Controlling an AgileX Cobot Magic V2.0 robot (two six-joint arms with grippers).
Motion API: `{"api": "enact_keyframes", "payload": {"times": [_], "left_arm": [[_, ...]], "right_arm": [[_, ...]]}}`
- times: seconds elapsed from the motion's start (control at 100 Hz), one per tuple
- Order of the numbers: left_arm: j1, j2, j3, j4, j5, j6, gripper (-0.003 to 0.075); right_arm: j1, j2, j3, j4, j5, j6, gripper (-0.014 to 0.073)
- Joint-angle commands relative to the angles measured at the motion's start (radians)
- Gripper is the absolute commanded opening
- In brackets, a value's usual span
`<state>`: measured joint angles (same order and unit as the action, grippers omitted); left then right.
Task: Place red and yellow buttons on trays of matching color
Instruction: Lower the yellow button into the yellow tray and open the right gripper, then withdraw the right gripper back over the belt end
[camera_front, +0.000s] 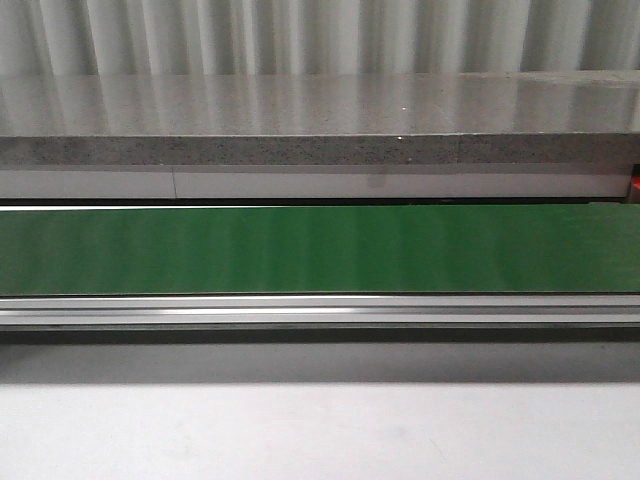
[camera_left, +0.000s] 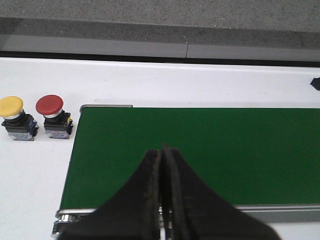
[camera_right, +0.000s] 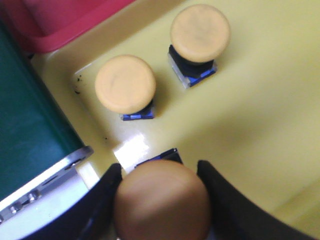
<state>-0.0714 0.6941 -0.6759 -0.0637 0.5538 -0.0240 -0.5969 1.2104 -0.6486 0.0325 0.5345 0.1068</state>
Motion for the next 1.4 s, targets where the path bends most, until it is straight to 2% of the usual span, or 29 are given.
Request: {"api": "enact_keyframes", "payload": {"times": [0.0, 0.23, 0.28, 0.35, 0.5, 0.59, 0.78, 0.98, 1.07, 1.23, 1.39], "left_arm": [[-0.008, -0.001, -0.027, -0.01, -0.067, -0.002, -0.002], [-0.008, -0.001, -0.027, -0.01, -0.067, -0.002, -0.002], [-0.008, -0.001, -0.027, -0.01, -0.067, -0.002, -0.002], [-0.008, -0.001, -0.027, -0.01, -0.067, -0.002, -0.002], [-0.008, -0.001, -0.027, -0.01, -0.067, -0.002, -0.002], [-0.008, -0.001, -0.027, -0.01, -0.067, -0.002, -0.002], [-0.008, -0.001, -0.027, -0.01, -0.067, -0.002, -0.002], [-0.008, -0.001, -0.027, -0.01, -0.067, -0.002, -0.002], [-0.008, -0.001, -0.027, -0.01, -0.067, -0.002, -0.002], [-0.008, -0.001, -0.027, -0.01, -0.067, -0.002, -0.002], [-0.008, -0.001, -0.027, -0.01, -0.067, -0.002, -0.002]], "right_arm": [[-0.008, 0.028, -0.023, -0.006, -0.057, 0.003, 0.0132], [-0.008, 0.106, -0.023, -0.006, -0.074, 0.003, 0.0136], [-0.008, 0.106, -0.023, -0.006, -0.075, 0.003, 0.0159], [-0.008, 0.106, -0.023, -0.006, -0.077, 0.003, 0.0242], [-0.008, 0.106, -0.023, -0.002, -0.07, 0.004, 0.051], [-0.008, 0.106, -0.034, 0.01, -0.049, 0.004, 0.0596], [-0.008, 0.075, -0.125, 0.013, 0.064, 0.004, 0.0605], [0.034, -0.073, -0.144, 0.031, 0.049, 0.004, 0.0605], [0.109, -0.149, -0.144, 0.041, 0.044, 0.0, 0.0605], [0.308, -0.276, -0.142, 0.041, 0.038, -0.092, 0.0605], [0.475, -0.364, -0.11, 0.041, 0.024, -0.121, 0.0599]]}}
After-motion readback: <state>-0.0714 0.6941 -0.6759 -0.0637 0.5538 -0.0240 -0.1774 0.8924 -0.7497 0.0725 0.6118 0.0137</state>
